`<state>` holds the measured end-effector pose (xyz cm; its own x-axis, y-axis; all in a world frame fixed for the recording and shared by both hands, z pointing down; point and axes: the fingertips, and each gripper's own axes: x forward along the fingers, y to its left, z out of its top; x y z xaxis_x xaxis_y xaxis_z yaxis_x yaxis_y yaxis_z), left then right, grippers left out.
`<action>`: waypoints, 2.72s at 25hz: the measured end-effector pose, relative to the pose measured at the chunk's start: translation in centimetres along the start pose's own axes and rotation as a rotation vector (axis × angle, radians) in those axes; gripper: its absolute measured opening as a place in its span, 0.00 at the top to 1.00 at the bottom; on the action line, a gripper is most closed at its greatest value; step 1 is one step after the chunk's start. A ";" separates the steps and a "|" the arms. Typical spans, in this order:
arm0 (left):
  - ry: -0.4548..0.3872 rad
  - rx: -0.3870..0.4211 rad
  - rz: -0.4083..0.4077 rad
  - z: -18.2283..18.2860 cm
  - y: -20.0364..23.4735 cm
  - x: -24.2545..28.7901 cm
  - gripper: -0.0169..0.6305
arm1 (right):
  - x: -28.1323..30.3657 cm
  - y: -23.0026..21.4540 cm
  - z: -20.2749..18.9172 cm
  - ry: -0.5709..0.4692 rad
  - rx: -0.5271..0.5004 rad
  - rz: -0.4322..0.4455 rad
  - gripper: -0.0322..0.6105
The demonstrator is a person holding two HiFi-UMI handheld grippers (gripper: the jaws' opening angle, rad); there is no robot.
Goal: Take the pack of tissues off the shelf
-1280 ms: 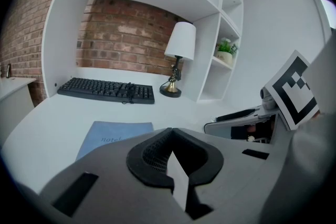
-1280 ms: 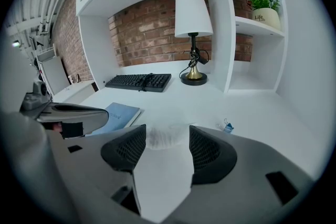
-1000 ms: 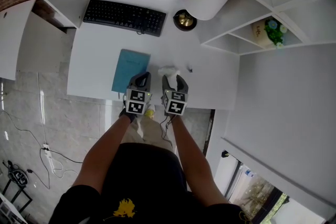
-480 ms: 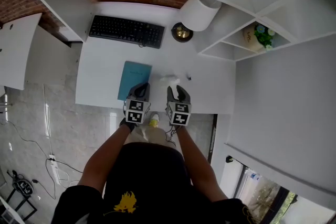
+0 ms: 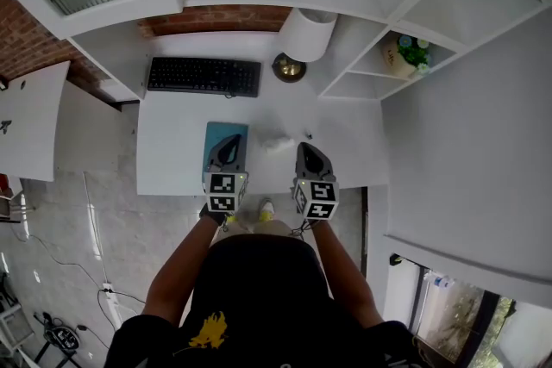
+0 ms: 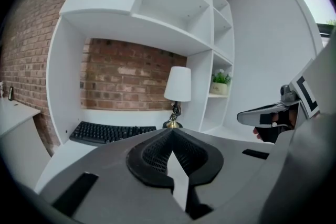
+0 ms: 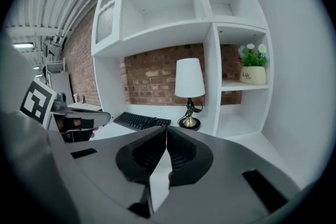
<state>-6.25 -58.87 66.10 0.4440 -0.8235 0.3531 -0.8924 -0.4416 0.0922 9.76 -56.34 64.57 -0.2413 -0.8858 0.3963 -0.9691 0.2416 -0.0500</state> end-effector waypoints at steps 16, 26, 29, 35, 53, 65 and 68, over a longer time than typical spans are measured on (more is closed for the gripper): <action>-0.183 0.062 -0.018 11.6 -1.5 -1.4 0.96 | -4.8 -5.2 11.2 -0.180 -0.105 -0.090 0.95; -0.199 0.057 -0.038 12.8 -2.3 -2.2 0.96 | -5.0 -4.2 12.2 -0.193 -0.123 -0.097 0.95; -0.197 0.057 -0.042 12.8 -2.5 -2.2 0.96 | -5.1 -4.1 12.4 -0.195 -0.123 -0.097 0.95; -0.207 0.049 -0.063 13.7 -3.1 -2.8 0.96 | -5.4 -4.1 12.6 -0.196 -0.120 -0.097 0.95; -0.215 0.037 -0.079 14.4 -3.6 -3.1 0.96 | -5.3 -2.7 13.5 -0.218 -0.130 -0.059 0.95; -0.228 0.042 -0.082 14.9 -3.8 -3.5 0.96 | -5.4 -2.6 13.5 -0.218 -0.131 -0.055 0.95; -0.219 0.043 -0.085 14.7 -3.7 -3.5 0.96 | -5.5 -2.5 13.6 -0.215 -0.132 -0.057 0.95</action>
<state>-3.35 -59.54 50.87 0.5282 -0.8383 0.1349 -0.8490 -0.5235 0.0714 12.77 -57.45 50.10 -0.2059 -0.9598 0.1908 -0.9696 0.2264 0.0928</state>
